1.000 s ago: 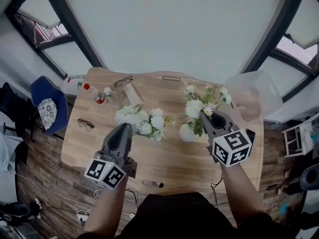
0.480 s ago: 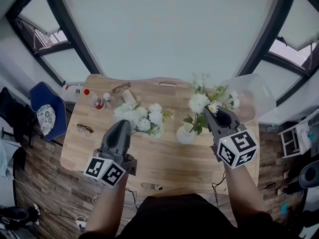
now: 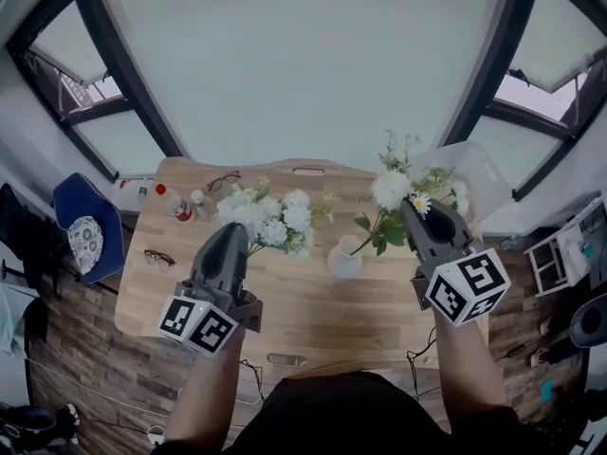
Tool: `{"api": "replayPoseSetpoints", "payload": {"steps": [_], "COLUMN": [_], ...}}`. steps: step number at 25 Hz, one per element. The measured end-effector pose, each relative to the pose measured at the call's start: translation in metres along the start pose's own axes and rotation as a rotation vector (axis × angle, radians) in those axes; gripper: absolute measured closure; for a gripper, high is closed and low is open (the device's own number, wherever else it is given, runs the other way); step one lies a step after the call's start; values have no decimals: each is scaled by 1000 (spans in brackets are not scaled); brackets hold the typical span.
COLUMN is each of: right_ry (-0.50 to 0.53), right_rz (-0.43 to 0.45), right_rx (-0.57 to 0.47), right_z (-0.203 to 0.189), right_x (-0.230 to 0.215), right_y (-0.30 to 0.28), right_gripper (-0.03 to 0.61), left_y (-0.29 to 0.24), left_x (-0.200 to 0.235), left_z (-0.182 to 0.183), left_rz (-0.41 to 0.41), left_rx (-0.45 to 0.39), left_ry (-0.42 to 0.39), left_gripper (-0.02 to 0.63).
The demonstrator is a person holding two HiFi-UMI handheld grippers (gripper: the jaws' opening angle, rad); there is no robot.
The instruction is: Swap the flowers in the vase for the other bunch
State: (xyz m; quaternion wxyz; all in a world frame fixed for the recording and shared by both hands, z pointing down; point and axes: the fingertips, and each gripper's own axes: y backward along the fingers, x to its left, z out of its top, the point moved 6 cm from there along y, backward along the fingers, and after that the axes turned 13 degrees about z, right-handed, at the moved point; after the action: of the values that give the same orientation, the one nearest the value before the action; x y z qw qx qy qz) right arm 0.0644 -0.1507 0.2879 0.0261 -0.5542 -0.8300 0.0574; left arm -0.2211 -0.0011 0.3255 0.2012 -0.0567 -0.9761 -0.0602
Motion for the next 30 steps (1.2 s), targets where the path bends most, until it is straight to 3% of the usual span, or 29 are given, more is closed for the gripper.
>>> {"api": "replayPoseSetpoints", "payload": {"steps": [8, 17, 30], "right_ry": [-7, -57, -87], "right_rz": [-44, -116, -219], "right_rx": [-56, -32, -76], "right_z": [11, -10, -12], "right_x": [-15, -22, -41], "right_y": [38, 77, 138], "right_gripper": [525, 525, 525], "left_y": [-14, -34, -76], "left_x": [-27, -50, -104], "left_z": [0, 6, 0], "left_rz": [-63, -139, -283], "left_rx": [-4, 5, 46], "left_ry": [21, 47, 144], "left_gripper": [595, 595, 595]}}
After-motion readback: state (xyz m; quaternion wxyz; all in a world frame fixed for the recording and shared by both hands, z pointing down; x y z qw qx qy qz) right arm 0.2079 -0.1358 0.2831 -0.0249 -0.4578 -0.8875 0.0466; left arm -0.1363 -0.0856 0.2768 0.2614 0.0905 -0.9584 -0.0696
